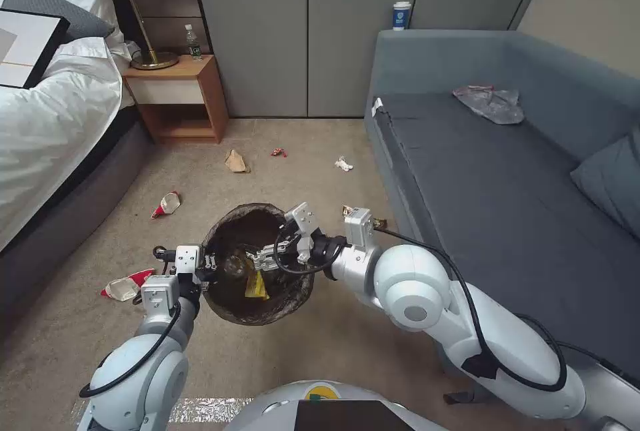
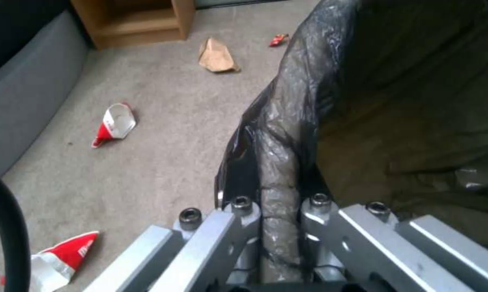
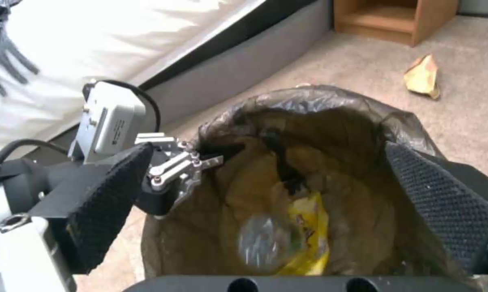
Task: Pick up the trash bin, then pick up the garbage from the floor and place it into the trash bin.
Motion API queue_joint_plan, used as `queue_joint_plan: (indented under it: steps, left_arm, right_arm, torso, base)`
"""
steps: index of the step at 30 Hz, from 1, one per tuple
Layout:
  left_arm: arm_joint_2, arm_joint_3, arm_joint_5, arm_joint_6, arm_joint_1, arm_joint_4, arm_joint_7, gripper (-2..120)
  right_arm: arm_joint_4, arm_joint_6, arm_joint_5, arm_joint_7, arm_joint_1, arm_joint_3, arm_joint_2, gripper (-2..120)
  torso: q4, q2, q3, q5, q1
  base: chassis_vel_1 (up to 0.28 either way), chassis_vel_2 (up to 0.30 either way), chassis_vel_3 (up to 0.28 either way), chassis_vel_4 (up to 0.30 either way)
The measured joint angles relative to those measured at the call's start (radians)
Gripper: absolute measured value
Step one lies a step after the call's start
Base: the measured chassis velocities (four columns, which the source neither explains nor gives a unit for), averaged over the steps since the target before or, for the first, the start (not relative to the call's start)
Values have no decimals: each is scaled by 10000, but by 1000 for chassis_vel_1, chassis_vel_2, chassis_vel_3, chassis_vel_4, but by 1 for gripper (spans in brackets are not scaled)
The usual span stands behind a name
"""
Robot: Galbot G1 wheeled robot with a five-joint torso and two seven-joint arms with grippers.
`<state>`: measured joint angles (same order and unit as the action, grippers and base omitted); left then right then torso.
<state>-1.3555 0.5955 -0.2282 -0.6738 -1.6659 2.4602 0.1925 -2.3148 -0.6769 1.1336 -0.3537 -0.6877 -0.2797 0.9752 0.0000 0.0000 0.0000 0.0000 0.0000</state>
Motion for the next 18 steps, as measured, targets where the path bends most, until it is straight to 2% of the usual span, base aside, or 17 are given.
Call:
queue_joint_plan:
  steps: [5, 12, 18]
  left_arm:
    - [-12, 17, -18, -2, 0, 17, -1, 2]
    - [-38, 17, -24, -3, -28, 36, -4, 2]
    - [-47, 17, -26, -3, -52, 41, -7, 2]
  right_arm:
    - [-85, 124, 13, 83, 54, 151, -35, 100]
    - [-508, 671, 20, 798, -71, 1262, -393, 100]
    - [-874, 1316, 115, 891, -116, 1936, -693, 100]
  torso:
    - [1, 0, 0, 0, 0]
    - [0, 0, 0, 1, 0]
    - [-1, 0, 0, 1, 0]
  base:
    - [0, 0, 0, 0]
    - [0, 0, 0, 0]
    - [0, 0, 0, 0]
